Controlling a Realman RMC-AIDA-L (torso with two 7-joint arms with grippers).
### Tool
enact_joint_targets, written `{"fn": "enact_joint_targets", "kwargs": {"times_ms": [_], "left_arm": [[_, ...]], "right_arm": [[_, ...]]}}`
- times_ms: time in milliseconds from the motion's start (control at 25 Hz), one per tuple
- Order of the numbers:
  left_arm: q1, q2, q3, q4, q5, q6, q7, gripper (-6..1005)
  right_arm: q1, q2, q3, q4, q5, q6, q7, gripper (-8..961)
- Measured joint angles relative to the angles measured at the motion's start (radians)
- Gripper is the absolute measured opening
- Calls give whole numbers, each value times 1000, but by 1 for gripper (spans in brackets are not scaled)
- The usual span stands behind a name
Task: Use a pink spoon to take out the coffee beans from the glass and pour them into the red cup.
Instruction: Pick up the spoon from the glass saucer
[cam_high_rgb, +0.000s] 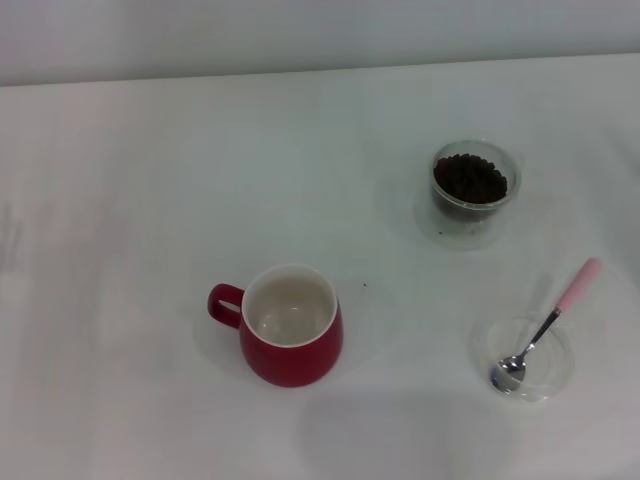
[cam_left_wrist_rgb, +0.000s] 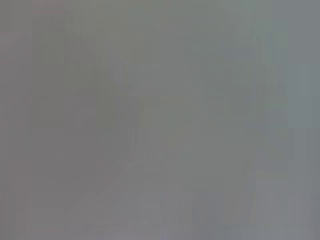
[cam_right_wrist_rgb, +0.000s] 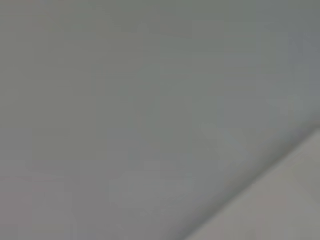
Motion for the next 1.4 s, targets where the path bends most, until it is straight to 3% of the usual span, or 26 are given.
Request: {"fn": "enact_joint_targets", "kwargs": {"times_ms": [200,560,1040,1400], "left_arm": [[-66,0,0,-15,-77,-21,-2,801],[-108,2,0,-38,-104,-50,-2,800],[-109,1,0,-37,-107,-50,-2,800],[-103,1,0,-34,-107,-47,-2,800]], "right_arm": [[-14,-27,0,76,-186,-122,99,833],[-26,-35,-3,102,-343,-282,101,832],[17,-27,-13,103,-442,-287,101,728],[8,-30,-39,105,-460,-317,103,732]]}}
